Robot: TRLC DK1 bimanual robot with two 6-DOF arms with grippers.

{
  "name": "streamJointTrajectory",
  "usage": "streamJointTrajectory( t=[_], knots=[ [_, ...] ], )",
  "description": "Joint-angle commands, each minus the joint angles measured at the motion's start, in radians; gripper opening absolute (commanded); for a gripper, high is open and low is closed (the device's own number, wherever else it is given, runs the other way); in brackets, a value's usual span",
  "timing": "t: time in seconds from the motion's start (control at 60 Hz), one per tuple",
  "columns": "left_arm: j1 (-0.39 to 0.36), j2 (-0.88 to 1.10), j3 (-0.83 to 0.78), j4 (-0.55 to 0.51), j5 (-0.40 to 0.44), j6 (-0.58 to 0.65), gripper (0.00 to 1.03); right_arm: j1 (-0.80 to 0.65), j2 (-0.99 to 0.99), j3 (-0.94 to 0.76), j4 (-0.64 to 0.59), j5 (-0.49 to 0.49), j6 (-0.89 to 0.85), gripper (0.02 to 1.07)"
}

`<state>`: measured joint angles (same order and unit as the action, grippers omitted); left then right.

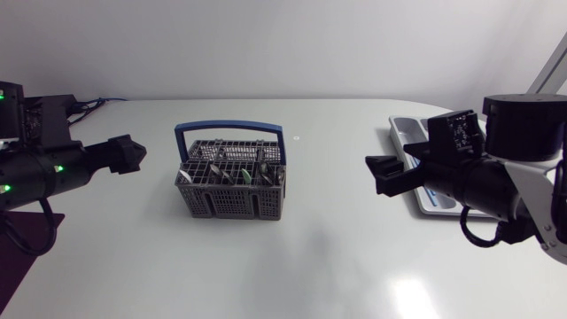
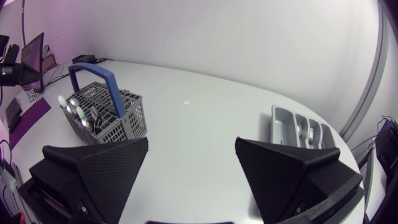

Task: Unload the cutlery basket into the drawer organizer.

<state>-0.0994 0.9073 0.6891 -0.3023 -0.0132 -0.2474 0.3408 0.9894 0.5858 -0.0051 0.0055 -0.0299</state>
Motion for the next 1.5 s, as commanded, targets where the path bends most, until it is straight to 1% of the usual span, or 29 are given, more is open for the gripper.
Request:
streamJointTrajectory(
  t=[0.0, 0.1, 0.183, 0.233, 0.317, 0.467, 0.65, 0.75, 0.85, 0.983, 1.017, 1.067, 1.167, 1.283, 1.4, 1.483],
  knots=[
    [-0.006, 0.042, 0.056, -0.027, -0.002, -0.039, 0.99, 0.01, 0.04, 0.031, -0.03, -0.018, 0.03, 1.03],
    [-0.017, 0.073, 0.089, -0.066, -0.001, -0.038, 0.99, 0.027, 0.072, 0.04, -0.041, -0.035, 0.039, 1.03],
    [-0.019, 0.104, 0.122, -0.116, 0.024, -0.029, 0.99, 0.06, 0.115, 0.077, -0.113, -0.039, 0.038, 1.03],
    [-0.019, 0.123, 0.139, -0.141, 0.024, -0.018, 0.99, 0.073, 0.14, 0.1, -0.151, -0.042, 0.038, 1.03],
    [-0.039, 0.142, 0.164, -0.179, 0.024, 0.005, 0.99, 0.09, 0.167, 0.131, -0.199, -0.07, 0.038, 1.03],
    [-0.056, 0.166, 0.211, -0.245, 0.032, 0.022, 0.99, 0.116, 0.207, 0.163, -0.228, -0.121, 0.039, 1.03],
    [-0.072, 0.168, 0.23, -0.293, 0.102, 0.022, 0.99, 0.152, 0.233, 0.195, -0.262, -0.162, 0.039, 1.03],
    [-0.082, 0.182, 0.257, -0.34, 0.105, 0.02, 0.99, 0.168, 0.242, 0.217, -0.277, -0.165, 0.039, 1.03],
    [-0.089, 0.228, 0.309, -0.439, 0.105, 0.017, 0.99, 0.176, 0.253, 0.233, -0.277, -0.167, 0.039, 1.03],
    [-0.103, 0.361, 0.441, -0.676, 0.099, 0.007, 0.99, 0.191, 0.262, 0.241, -0.276, -0.167, 0.045, 1.03],
    [-0.109, 0.378, 0.457, -0.702, 0.094, 0.0, 0.99, 0.195, 0.264, 0.241, -0.276, -0.167, 0.048, 1.03],
    [-0.128, 0.426, 0.503, -0.762, 0.062, -0.024, 0.99, 0.199, 0.272, 0.24, -0.269, -0.165, 0.053, 1.03],
    [-0.138, 0.453, 0.544, -0.771, 0.045, -0.067, 0.99, 0.205, 0.284, 0.236, -0.263, -0.167, 0.056, 1.03],
    [-0.149, 0.455, 0.563, -0.752, 0.045, -0.079, 1.0, 0.208, 0.295, 0.23, -0.256, -0.165, 0.059, 1.03],
    [-0.163, 0.453, 0.56, -0.684, 0.044, -0.089, 0.99, 0.218, 0.298, 0.217, -0.237, -0.165, 0.061, 1.03],
    [-0.175, 0.458, 0.561, -0.653, 0.015, -0.122, 0.99, 0.221, 0.299, 0.21, -0.23, -0.165, 0.062, 1.03]
  ],
)
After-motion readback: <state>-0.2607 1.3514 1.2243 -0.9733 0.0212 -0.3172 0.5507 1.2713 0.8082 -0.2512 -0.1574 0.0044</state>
